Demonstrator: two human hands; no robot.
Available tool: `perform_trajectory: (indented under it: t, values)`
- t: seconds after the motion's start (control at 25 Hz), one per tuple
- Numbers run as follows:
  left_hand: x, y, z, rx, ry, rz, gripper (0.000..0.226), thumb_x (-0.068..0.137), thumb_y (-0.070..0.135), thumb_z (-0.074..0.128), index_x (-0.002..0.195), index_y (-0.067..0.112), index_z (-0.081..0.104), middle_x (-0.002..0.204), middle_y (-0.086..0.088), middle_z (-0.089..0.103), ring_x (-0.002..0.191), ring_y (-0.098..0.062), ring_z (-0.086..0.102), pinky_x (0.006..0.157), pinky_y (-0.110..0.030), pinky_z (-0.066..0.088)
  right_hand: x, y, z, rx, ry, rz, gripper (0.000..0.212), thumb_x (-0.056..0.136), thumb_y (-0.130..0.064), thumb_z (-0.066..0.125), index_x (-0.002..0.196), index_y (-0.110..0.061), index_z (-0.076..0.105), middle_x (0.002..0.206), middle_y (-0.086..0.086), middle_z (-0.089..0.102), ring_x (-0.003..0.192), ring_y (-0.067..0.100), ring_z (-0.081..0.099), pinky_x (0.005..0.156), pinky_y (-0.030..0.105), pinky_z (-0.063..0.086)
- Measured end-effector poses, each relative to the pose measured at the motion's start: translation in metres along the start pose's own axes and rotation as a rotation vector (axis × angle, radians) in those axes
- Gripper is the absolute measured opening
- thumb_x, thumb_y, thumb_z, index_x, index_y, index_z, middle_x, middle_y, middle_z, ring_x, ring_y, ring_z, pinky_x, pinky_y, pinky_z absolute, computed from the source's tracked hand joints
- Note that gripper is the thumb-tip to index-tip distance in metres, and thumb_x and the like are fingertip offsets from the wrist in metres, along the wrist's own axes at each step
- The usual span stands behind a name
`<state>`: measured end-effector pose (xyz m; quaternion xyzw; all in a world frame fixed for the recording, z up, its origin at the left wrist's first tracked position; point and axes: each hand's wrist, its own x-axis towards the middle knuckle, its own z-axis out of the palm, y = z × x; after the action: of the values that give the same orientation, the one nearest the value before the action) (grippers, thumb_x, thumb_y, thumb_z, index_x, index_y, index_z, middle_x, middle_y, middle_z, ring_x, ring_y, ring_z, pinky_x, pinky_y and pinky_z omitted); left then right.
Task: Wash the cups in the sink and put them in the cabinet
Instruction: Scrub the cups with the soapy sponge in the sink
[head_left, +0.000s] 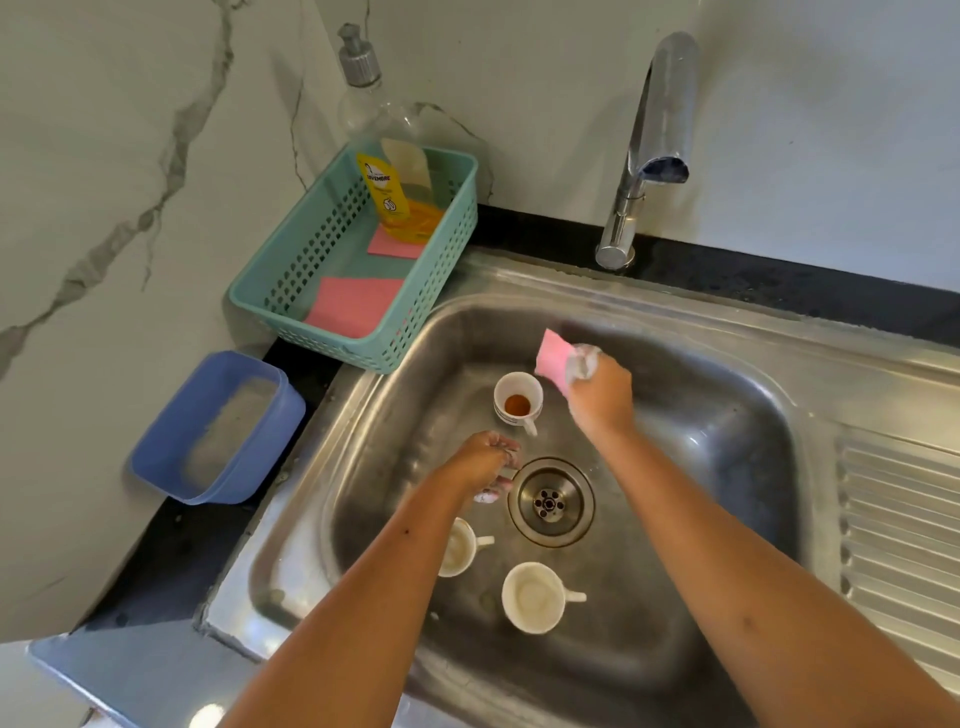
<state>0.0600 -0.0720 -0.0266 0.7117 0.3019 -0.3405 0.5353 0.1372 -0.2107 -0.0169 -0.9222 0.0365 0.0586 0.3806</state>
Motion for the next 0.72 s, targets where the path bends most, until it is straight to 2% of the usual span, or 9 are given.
perform_trajectory:
  t: [0.08,0.12,0.16,0.24,0.32,0.4,0.52,0.64,0.72]
  values:
    - [0.003,0.003,0.003,-0.006,0.024,-0.01,0.029,0.097,0.005,0.041,0.124,0.013,0.051,0.108,-0.005,0.06,0.066,-0.013,0.056,0.054,-0.023,0.038,-0.005,0.002,0.02,-0.303,-0.027,-0.348,0.051,0.092,-0.004,0.04,0.134,-0.031,0.052,0.106,0.001,0.069,0.076,0.015,0.061,0.06,0.018,0.045]
    - [0.004,0.004,0.005,-0.004,0.034,-0.014,0.03,0.097,0.006,0.041,0.124,0.014,0.05,0.108,-0.004,0.061,0.065,-0.012,0.056,0.054,-0.023,0.038,-0.009,0.005,0.031,-0.441,-0.09,-0.437,0.053,0.09,-0.004,0.043,0.133,-0.035,0.052,0.101,-0.001,0.068,0.076,0.014,0.059,0.061,0.021,0.043]
    - [0.005,0.004,0.007,0.001,0.04,-0.015,0.03,0.097,0.007,0.041,0.123,0.016,0.05,0.105,-0.003,0.062,0.065,-0.011,0.055,0.054,-0.022,0.038,-0.013,0.009,0.04,-0.543,-0.185,-0.469,0.05,0.089,-0.005,0.045,0.131,-0.032,0.052,0.103,0.0,0.065,0.086,0.017,0.059,0.071,0.027,0.044]
    - [0.007,0.003,0.009,0.005,0.036,-0.016,0.026,0.096,0.01,0.043,0.119,0.02,0.05,0.098,0.0,0.063,0.066,-0.009,0.055,0.055,-0.022,0.038,-0.021,0.017,0.054,-0.682,-0.324,-0.488,0.046,0.088,-0.007,0.05,0.131,-0.022,0.049,0.12,0.003,0.058,0.116,0.023,0.052,0.099,0.04,0.034]
    - [0.009,0.001,0.008,0.0,0.035,-0.023,0.027,0.096,0.011,0.045,0.121,0.021,0.05,0.102,-0.001,0.063,0.07,-0.009,0.056,0.057,-0.023,0.04,-0.018,0.021,0.06,-0.759,-0.361,-0.476,0.045,0.087,-0.004,0.051,0.13,-0.016,0.049,0.129,0.006,0.054,0.128,0.024,0.044,0.112,0.048,0.017]
    - [0.011,0.0,0.008,-0.011,0.039,-0.027,0.03,0.097,0.01,0.045,0.125,0.02,0.048,0.108,-0.002,0.061,0.072,-0.01,0.056,0.06,-0.023,0.042,-0.009,0.021,0.061,-0.805,-0.364,-0.505,0.043,0.085,0.002,0.05,0.125,-0.013,0.054,0.123,0.007,0.06,0.123,0.025,0.049,0.114,0.054,0.009]
    - [0.015,-0.005,0.007,-0.049,0.081,-0.022,0.037,0.095,0.008,0.046,0.13,0.02,0.043,0.106,-0.003,0.058,0.075,-0.01,0.055,0.064,-0.025,0.045,-0.004,0.015,0.06,-0.846,-0.37,-0.552,0.043,0.084,0.008,0.048,0.123,-0.008,0.055,0.118,0.01,0.064,0.124,0.03,0.049,0.116,0.05,0.007]
    - [0.018,-0.009,0.005,-0.086,0.136,0.03,0.055,0.09,0.003,0.054,0.138,0.021,0.035,0.109,-0.001,0.055,0.088,-0.013,0.056,0.07,-0.03,0.051,-0.008,0.011,0.054,-0.772,-0.34,-0.417,0.042,0.09,0.001,0.044,0.13,-0.01,0.049,0.131,0.014,0.056,0.135,0.031,0.036,0.114,0.044,0.015]
    - [0.017,-0.01,0.002,-0.124,0.168,0.083,0.07,0.086,0.005,0.063,0.143,0.025,0.028,0.13,-0.004,0.047,0.103,-0.018,0.056,0.073,-0.033,0.052,-0.012,0.005,0.046,-0.629,-0.305,-0.289,0.038,0.091,-0.007,0.047,0.127,-0.018,0.05,0.124,0.008,0.06,0.128,0.027,0.045,0.107,0.041,0.025]
